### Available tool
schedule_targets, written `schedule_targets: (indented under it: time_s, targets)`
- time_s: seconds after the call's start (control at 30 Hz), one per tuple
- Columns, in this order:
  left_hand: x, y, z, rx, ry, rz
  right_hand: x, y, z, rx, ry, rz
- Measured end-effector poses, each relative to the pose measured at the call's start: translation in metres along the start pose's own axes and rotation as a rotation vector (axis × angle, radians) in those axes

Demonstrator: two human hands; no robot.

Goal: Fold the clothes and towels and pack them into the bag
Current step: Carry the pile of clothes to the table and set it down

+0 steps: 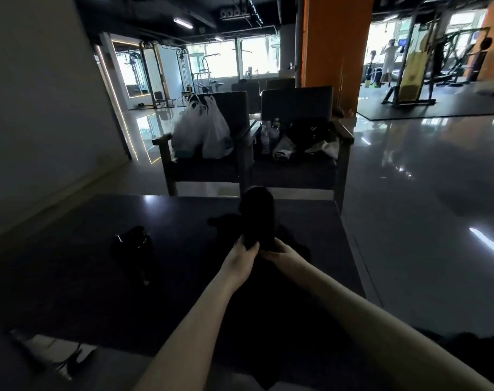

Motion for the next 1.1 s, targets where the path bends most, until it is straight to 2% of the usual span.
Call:
schedule_targets:
  time_s: [0.1, 0.17, 0.23, 0.3, 0.37, 0.43, 0.5, 0.57, 0.7, 0.83, 0.9, 1.03, 1.1]
  targets:
    - [-0.005, 0.045, 0.004, -0.159, 0.0, 0.189, 0.005, -0.029, -0.001, 0.101, 0.085, -0.222]
    - [-0.011, 0.05, -0.001, -0.266, -0.064, 0.543, 0.003, -0.031, -0.008, 0.077, 0.098, -0.446]
    - [-0.009, 0.031, -0.021, -0.214, -0.193, 0.8, 0.003, -0.029, -0.021, 0.069, 0.093, -0.724]
    - [0.008, 0.017, -0.042, -0.053, -0.212, 0.877, 0.001, -0.037, -0.036, 0.123, 0.089, -0.941]
    - [0.031, 0.025, -0.053, -0.013, -0.03, 0.985, -0.004, -0.054, -0.051, 0.191, 0.068, -1.063]
    - [0.048, 0.051, -0.056, -0.07, 0.159, 1.141, -0.009, -0.083, -0.056, 0.28, 0.114, -1.112]
    - [0.054, 0.074, -0.054, -0.113, 0.258, 1.246, -0.008, -0.109, -0.054, 0.309, 0.188, -1.134]
    - [0.054, 0.092, -0.048, -0.14, 0.266, 1.281, -0.002, -0.115, -0.048, 0.264, 0.229, -1.156]
    - [0.03, 0.107, -0.029, -0.141, 0.135, 1.289, 0.007, -0.103, -0.02, 0.167, 0.213, -1.084]
    - [-0.019, 0.124, -0.002, -0.275, 0.094, 1.225, 0.012, -0.096, 0.021, 0.145, 0.18, -1.066]
    - [-0.043, 0.129, 0.01, -0.327, 0.07, 1.179, 0.014, -0.085, 0.033, 0.127, 0.11, -1.087]
    - [-0.077, 0.139, 0.028, -0.372, 0.017, 1.11, 0.0, -0.074, 0.04, 0.122, -0.174, -1.103]
    - [-0.085, 0.143, 0.033, -0.372, -0.007, 1.091, -0.004, -0.088, 0.045, 0.193, -0.148, -1.054]
Point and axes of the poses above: each hand's wrist, its own z-axis towards the middle knuckle, its own x-axis out of the palm, y = z × x, the point moved 8 cm from there along z, towards the middle knuckle, and after that the axes turned 13 degrees about y, right-handed, at the moved point
